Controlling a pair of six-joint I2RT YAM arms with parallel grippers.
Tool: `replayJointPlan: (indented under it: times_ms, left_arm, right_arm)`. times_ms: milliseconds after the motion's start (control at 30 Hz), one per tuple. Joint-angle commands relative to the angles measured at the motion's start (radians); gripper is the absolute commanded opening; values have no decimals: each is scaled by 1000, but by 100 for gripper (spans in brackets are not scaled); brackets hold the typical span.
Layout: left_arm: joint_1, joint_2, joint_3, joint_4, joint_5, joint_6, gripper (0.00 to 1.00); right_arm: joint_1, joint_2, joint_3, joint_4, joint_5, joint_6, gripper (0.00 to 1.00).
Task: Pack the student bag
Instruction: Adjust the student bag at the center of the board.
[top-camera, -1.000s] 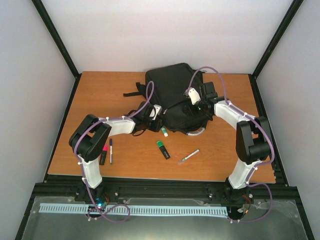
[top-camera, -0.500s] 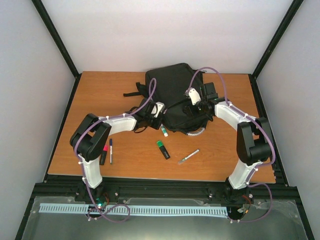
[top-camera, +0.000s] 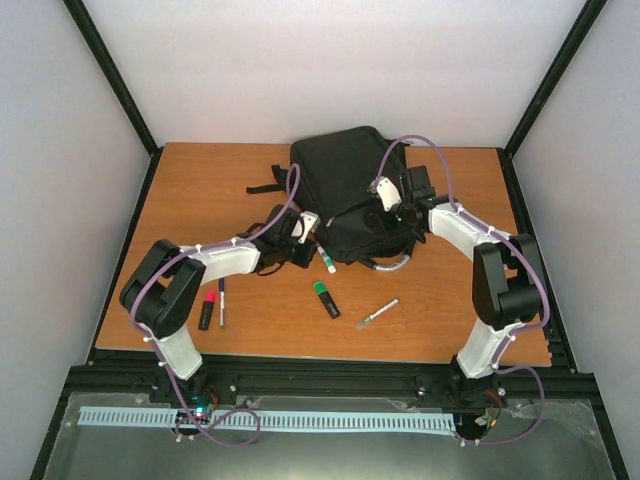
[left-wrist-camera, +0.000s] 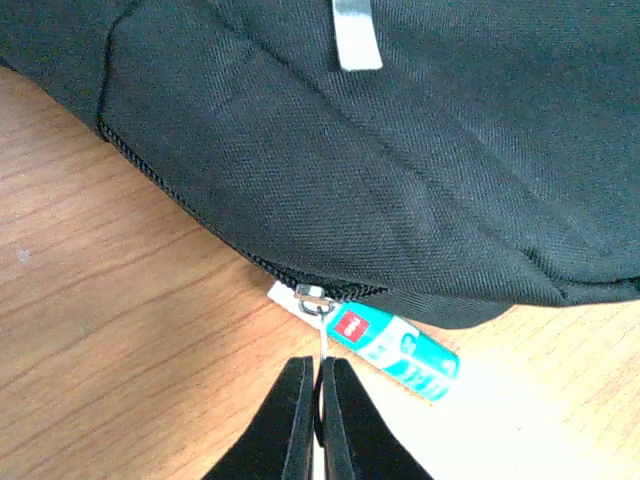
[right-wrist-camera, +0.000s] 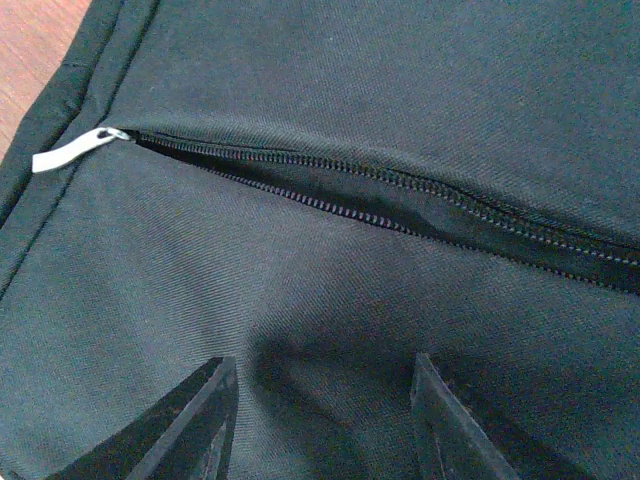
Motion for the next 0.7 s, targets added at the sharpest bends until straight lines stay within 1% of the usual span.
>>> replayJointPlan:
  times_ms: [0, 167, 367, 667]
  left_arm:
    - [-21, -40, -35, 5, 52, -9, 1]
    - [-70, -52, -37, 5, 66, -3, 1]
    - [-138, -31, 7, -13, 68, -2, 1]
    - [-186, 23, 45, -2, 78, -21, 1]
  right_arm:
    - [3, 44, -1, -22, 14, -8, 49]
    - [2, 65, 8, -35, 4, -6, 49]
    - [2, 84, 16, -46, -7, -6, 48]
    - [2, 102, 22, -57, -34, -1, 45]
